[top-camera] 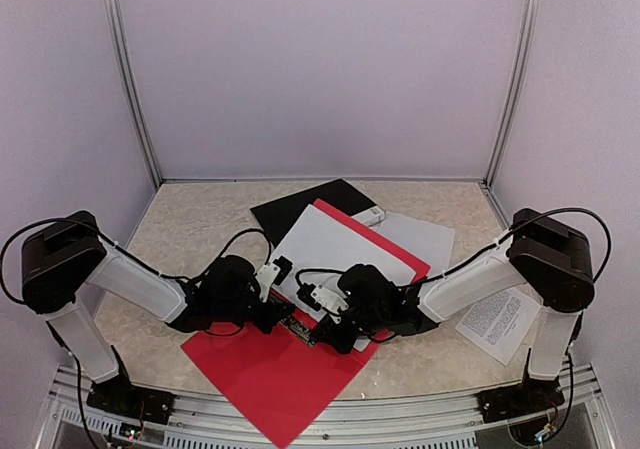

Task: Put the files into the folder
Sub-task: Open the spring clip on the folder.

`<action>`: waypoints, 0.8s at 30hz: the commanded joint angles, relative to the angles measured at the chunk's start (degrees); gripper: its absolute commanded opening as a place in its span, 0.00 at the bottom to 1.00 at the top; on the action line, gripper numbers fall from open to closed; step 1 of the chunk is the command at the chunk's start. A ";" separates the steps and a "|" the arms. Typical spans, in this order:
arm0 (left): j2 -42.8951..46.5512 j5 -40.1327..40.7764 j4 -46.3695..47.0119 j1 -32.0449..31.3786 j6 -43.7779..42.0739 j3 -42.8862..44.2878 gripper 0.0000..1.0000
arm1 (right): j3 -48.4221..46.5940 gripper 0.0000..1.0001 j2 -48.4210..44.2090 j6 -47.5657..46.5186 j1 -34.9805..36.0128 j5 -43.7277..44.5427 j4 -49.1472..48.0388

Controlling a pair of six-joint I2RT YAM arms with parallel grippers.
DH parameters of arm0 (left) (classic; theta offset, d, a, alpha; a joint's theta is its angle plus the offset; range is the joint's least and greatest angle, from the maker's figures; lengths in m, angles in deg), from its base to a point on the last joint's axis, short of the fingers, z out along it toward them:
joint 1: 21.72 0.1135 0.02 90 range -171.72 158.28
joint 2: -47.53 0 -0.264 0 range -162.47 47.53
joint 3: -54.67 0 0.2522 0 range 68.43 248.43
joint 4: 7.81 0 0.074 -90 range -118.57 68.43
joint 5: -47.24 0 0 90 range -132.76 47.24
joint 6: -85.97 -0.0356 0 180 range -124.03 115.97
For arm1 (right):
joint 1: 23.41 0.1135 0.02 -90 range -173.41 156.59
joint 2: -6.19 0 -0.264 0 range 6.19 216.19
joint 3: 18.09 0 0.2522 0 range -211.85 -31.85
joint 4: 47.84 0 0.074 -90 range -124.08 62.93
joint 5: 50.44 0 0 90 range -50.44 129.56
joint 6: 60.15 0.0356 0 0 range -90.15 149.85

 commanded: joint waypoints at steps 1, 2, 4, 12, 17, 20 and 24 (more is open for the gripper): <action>-2.78 3.67 -3.63 0.32 1.42 -3.93 0.00 | 2.14 0.00 1.05 0.94 -0.39 1.91 7.43; -2.91 3.76 -3.38 0.32 1.50 -4.24 0.00 | 2.05 0.00 1.11 1.04 -0.37 1.99 7.61; -3.81 4.07 -3.18 0.35 2.03 -4.41 0.00 | 1.76 0.00 1.20 1.06 -0.41 2.01 8.00; -8.13 5.55 -0.25 -1.06 4.80 -6.90 0.00 | 0.38 0.00 1.61 1.20 -0.43 2.59 10.14; -10.70 6.62 0.98 -1.65 5.24 -7.27 0.00 | -0.15 0.00 1.63 1.25 -0.38 2.66 11.25; -8.83 9.49 0.43 -3.30 5.68 -8.32 0.00 | -0.36 0.00 1.77 1.24 -0.39 3.00 11.89; -4.86 12.09 -1.39 -4.78 7.24 -9.97 0.00 | -1.60 0.00 2.27 1.65 -0.43 4.55 13.56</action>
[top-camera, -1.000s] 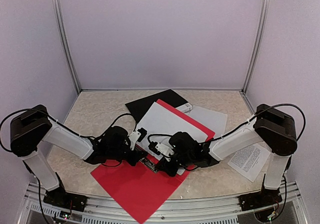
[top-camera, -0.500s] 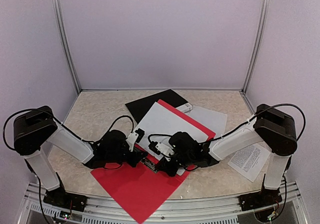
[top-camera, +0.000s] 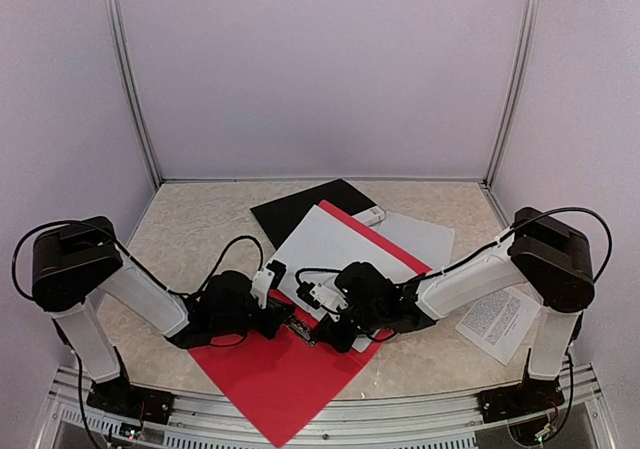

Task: Put the files into the folder
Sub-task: Open the spring clip on the folder.

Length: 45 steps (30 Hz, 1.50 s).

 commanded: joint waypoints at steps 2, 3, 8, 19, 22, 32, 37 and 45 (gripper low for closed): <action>1.64 5.53 -18.51 -2.03 2.39 -5.17 0.00 | -0.56 0.00 2.76 0.03 -0.38 5.10 10.83; 2.51 6.00 -19.22 -2.39 2.66 -5.29 0.00 | -0.86 0.00 3.01 0.28 -0.35 5.37 11.15; 4.47 6.59 -21.31 -4.01 3.26 -5.03 0.00 | -1.69 0.00 3.26 1.77 -0.37 6.38 11.24; 10.04 9.36 -28.81 -6.16 2.44 1.63 0.00 | -0.72 0.00 1.37 2.23 -0.39 5.01 10.19; 10.95 10.08 -30.67 -6.63 2.68 3.08 0.00 | 0.17 0.00 0.09 2.49 -0.41 4.09 8.53; 13.45 12.27 -38.32 -7.70 3.80 9.61 0.00 | 4.40 0.18 -7.98 2.57 -0.36 -0.13 0.07; 12.93 11.97 -40.75 -7.89 2.84 13.64 0.03 | 5.41 0.31 -9.19 2.94 -0.41 0.22 -1.31; 15.24 9.52 -42.61 -8.03 3.89 14.29 0.29 | 10.39 0.32 -13.10 6.09 -0.41 1.10 -6.14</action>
